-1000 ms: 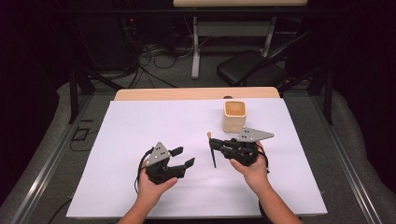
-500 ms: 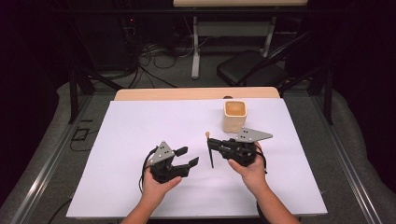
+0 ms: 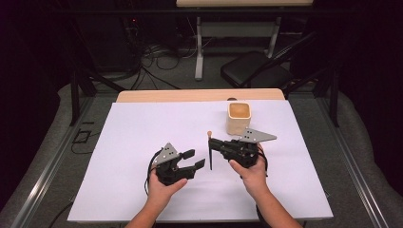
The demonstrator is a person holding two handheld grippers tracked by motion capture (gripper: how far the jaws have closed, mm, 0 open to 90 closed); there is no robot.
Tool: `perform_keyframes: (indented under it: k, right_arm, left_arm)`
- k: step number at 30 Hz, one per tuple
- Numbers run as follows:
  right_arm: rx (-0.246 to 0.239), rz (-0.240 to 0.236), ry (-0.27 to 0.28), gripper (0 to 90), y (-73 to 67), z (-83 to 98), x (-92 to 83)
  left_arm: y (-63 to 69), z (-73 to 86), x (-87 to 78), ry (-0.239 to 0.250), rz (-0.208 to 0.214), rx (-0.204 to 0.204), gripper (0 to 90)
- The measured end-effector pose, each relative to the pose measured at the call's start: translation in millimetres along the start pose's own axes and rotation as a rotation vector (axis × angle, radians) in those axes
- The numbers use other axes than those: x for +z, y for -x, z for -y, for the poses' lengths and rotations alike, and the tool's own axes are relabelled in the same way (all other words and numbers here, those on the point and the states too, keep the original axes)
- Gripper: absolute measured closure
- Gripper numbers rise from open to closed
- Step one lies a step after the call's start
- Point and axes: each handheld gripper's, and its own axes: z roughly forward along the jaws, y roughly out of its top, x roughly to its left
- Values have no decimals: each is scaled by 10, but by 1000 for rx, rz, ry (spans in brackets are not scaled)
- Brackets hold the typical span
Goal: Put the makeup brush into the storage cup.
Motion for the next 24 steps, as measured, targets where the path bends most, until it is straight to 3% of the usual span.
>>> perform_keyframes:
  k: [3, 6, 11, 13, 16, 24]
  right_arm:
    - [16, 0, 10, 837, 4, 10, 9]
    - [32, 1, 15, 837, 2, 20, 15]
    - [36, 1, 22, 837, -1, 20, 20]
    - [36, 1, 26, 837, 0, 19, 19]
    - [55, 0, 39, 837, 4, 22, 17]
    - [54, -1, 34, 837, -3, 46, 34]
  left_arm:
    - [-13, -1, 6, -3, 17, -11, 437]
    - [-7, -1, 18, -1, 2, -20, 441]
    - [-11, -7, 34, -8, 25, -24, 455]
    - [-3, -7, 45, -8, 13, -23, 463]
    - [-5, -11, 63, -12, 34, -32, 475]
    - [21, 0, 141, -20, 42, -44, 523]
